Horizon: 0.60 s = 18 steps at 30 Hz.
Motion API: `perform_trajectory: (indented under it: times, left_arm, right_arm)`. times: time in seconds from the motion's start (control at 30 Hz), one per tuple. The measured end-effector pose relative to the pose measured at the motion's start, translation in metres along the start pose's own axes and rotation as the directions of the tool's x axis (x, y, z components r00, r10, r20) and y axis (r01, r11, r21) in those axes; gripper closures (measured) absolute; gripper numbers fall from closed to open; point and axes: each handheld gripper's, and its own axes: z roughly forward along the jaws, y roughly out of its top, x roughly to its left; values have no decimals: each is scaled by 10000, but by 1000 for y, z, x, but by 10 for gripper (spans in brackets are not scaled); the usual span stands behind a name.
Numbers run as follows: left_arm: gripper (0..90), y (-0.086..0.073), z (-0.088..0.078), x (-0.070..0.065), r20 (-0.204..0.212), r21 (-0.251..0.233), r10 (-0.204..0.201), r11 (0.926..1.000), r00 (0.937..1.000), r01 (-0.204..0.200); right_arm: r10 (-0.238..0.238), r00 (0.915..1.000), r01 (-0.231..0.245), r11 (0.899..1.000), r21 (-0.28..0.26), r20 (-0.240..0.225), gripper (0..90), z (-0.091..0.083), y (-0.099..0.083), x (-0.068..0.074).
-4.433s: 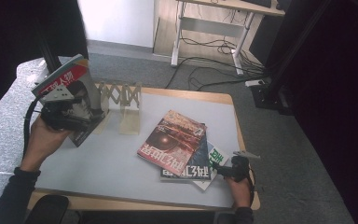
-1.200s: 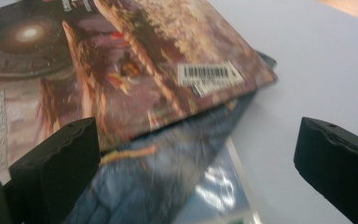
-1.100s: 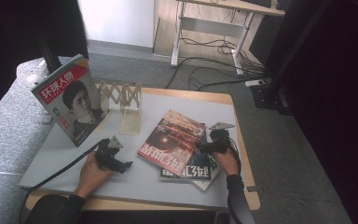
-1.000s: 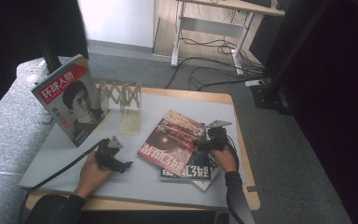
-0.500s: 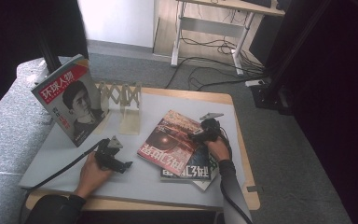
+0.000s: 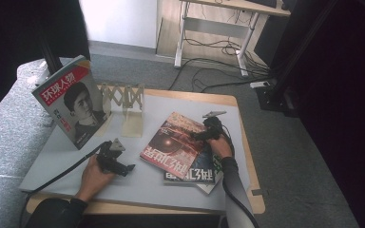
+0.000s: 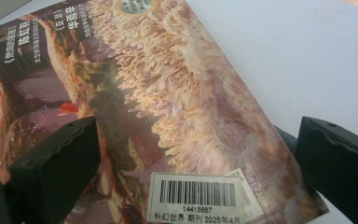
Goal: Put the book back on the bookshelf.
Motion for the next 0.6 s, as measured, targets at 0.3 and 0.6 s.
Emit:
perform_trajectory:
  times: [0.3, 0.6]
  left_arm:
    - [0, 0, 0, 0, 2, 4, -2, 10000, 10000, 2]
    - [0, 0, 0, 0, -1, -21, -17, 10000, 10000, 17]
  right_arm:
    - [-59, 10000, 59, 10000, -47, -32, 18, -13, -13, 7]
    - [-28, 10000, 28, 9999, -154, 5, 20, -31, -33, 19]
